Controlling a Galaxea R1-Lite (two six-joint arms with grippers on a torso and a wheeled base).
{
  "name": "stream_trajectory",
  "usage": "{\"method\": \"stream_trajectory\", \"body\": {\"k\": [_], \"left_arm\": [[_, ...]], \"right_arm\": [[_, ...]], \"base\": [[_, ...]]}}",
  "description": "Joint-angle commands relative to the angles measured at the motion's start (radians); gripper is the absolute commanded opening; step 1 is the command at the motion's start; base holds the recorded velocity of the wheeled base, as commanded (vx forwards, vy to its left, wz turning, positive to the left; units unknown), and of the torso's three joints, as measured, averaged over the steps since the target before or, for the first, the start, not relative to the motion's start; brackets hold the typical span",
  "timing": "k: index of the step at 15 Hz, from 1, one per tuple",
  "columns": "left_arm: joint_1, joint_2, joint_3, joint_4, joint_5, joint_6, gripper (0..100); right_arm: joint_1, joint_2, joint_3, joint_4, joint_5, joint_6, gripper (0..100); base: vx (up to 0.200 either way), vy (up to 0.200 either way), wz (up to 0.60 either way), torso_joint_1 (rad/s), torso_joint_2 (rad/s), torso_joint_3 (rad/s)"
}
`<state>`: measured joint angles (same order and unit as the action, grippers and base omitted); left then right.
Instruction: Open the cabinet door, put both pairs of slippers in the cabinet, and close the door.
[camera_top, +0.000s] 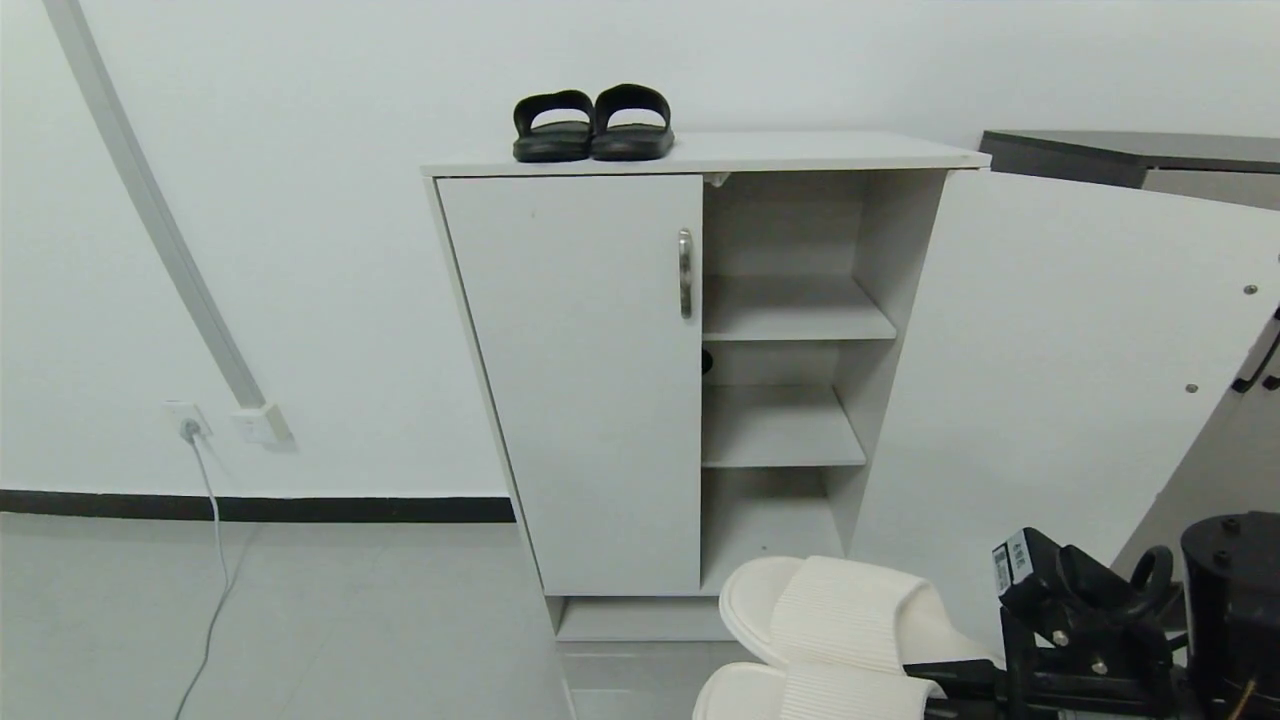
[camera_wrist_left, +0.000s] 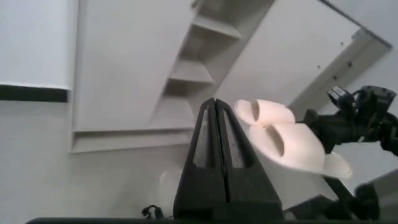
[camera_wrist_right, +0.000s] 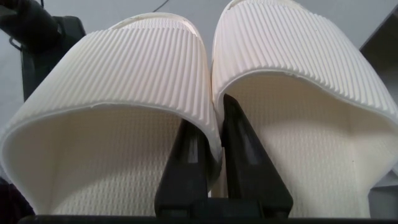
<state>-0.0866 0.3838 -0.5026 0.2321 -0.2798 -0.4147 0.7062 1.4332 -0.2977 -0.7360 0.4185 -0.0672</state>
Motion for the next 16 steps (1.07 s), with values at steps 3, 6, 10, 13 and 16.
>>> {"method": "stream_trajectory", "body": {"k": [3,6,10,13,16], "left_arm": [[0.080,-0.336,0.242,0.124,0.327,0.257,0],[0.087,-0.382,0.377,-0.010,0.567,0.375,0],[0.087,-0.384,0.432,-0.117,0.571,0.409,0],[0.087,-0.384,0.501,-0.272,0.306,0.422,0],[0.087,-0.384,0.503,-0.244,0.294,0.448,0]], "right_arm": [[0.001,0.009,0.000,-0.002,-0.001,0.000,0],[0.001,0.012,-0.001,0.000,-0.003,0.000,0],[0.001,0.110,-0.066,-0.006,-0.116,0.017,0],[0.024,0.220,-0.158,-0.039,-0.310,0.110,0],[0.038,0.358,-0.273,-0.111,-0.570,0.195,0]], "base": [[0.000,0.000,0.00,0.000,0.00,0.000],[0.000,0.000,0.00,0.000,0.00,0.000],[0.000,0.000,0.00,0.000,0.00,0.000],[0.000,0.000,0.00,0.000,0.00,0.000],[0.000,0.000,0.00,0.000,0.00,0.000]]}}
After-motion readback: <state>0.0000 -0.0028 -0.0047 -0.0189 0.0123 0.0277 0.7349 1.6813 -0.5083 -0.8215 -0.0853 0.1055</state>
